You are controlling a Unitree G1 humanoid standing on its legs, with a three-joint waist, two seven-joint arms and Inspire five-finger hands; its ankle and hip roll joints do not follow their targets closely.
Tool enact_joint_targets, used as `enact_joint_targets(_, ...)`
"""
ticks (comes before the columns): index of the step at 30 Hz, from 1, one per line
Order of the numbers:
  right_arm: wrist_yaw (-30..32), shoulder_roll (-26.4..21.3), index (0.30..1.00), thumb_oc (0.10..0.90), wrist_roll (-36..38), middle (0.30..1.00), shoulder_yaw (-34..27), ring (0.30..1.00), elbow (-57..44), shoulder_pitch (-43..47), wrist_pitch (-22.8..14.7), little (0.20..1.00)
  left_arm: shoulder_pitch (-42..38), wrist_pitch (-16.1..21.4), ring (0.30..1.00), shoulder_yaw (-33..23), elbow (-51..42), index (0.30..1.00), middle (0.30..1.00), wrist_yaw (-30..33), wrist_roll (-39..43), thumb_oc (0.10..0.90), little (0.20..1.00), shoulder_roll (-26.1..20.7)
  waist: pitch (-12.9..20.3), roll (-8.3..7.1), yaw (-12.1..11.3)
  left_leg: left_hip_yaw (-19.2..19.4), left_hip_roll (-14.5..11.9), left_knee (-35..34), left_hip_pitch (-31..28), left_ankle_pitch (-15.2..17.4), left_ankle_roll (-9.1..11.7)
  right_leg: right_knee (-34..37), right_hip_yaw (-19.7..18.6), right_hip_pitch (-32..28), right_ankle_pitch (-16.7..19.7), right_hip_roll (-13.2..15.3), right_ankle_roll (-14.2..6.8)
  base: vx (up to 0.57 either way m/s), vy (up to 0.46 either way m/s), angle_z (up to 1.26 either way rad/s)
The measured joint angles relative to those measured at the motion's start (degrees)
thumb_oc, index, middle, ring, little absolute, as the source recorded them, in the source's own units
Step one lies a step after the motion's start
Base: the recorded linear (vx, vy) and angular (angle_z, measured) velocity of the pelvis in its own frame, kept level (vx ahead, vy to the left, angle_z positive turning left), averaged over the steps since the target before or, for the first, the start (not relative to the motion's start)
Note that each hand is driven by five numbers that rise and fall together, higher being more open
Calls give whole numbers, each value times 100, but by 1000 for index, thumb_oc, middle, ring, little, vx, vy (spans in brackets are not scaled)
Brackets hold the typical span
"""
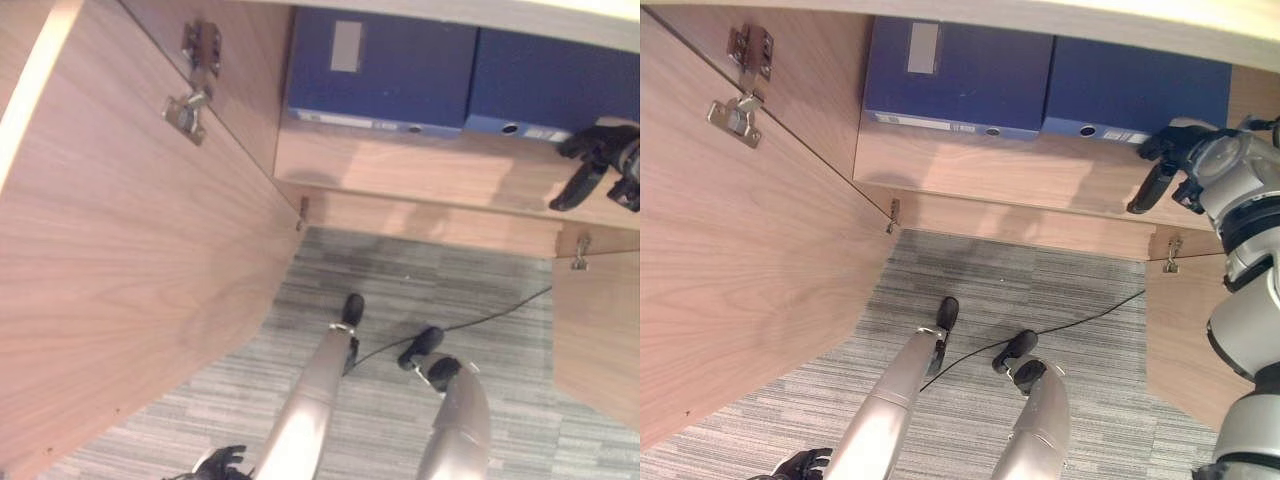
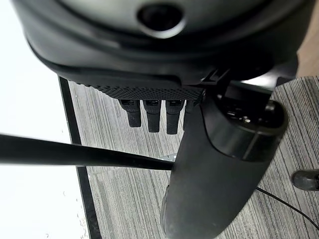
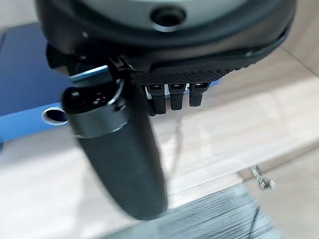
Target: Put the empty folder in the office cabinet
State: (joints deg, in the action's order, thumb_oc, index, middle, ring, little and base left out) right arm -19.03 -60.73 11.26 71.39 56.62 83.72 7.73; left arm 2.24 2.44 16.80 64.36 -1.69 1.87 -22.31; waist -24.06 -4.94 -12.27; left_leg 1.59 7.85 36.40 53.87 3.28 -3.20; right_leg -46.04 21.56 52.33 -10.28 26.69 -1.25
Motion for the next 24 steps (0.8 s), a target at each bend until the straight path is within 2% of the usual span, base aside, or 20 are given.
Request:
enact_joint_targets(2,-73,-338,900,800,-3,900,228,900,-614,14,-139,900,0,10,900,-92,-14,900,900,2,0,800,900,-1,-66,-50,39,-21,-2,-23,-35,-13,0,34,57,-66,17,-3,20,-9,-31,3)
enact_joint_targets(6,-258,-533,900,800,-112,900,682,900,-982,149,-340,900,0,23,900,-108,-64,900,900,13,0,800,900,-8,-93,-99,95,-34,-6,-93,-111,-22,-11,128,117,-172,35,-8,-5,-5,-17,1)
enact_joint_targets(13,-425,-549,900,800,-238,900,843,900,-1002,227,-481,900,0,53,900,-112,-203,900,900,15,3,800,900,-167,-218,-153,103,-8,-7,-221,-283,-48,-43,271,123,-331,97,-30,-34,-3,-9,-2)
enact_joint_targets(18,-443,-650,900,800,-447,900,850,900,-1517,229,-467,900,-1,52,900,-136,-197,900,900,27,4,800,900,-265,-234,-186,107,2,-23,-261,-310,-58,-40,342,124,-354,135,-62,-32,-11,-11,-3)
enact_joint_targets(19,-432,-749,900,800,-462,900,868,900,-1784,228,-401,900,-2,52,900,-155,-196,900,900,35,4,800,900,-283,-246,-207,103,9,-43,-264,-310,-58,-41,365,125,-356,146,-85,-28,-11,-13,-9)
enact_joint_targets(22,-476,-1115,900,800,-448,900,900,900,-3066,228,-501,900,-8,44,900,-371,-171,900,900,133,5,800,900,-327,-314,-348,125,24,-88,-301,-365,-65,-45,413,128,-393,171,-134,-27,-8,-16,-7)
enact_joint_targets(24,-478,-1116,900,800,-446,900,924,900,-3412,224,-586,900,-71,48,900,-382,-173,900,900,144,5,800,900,-334,-324,-367,113,26,-91,-376,-489,-86,-49,458,134,-504,174,-141,-32,0,0,0)
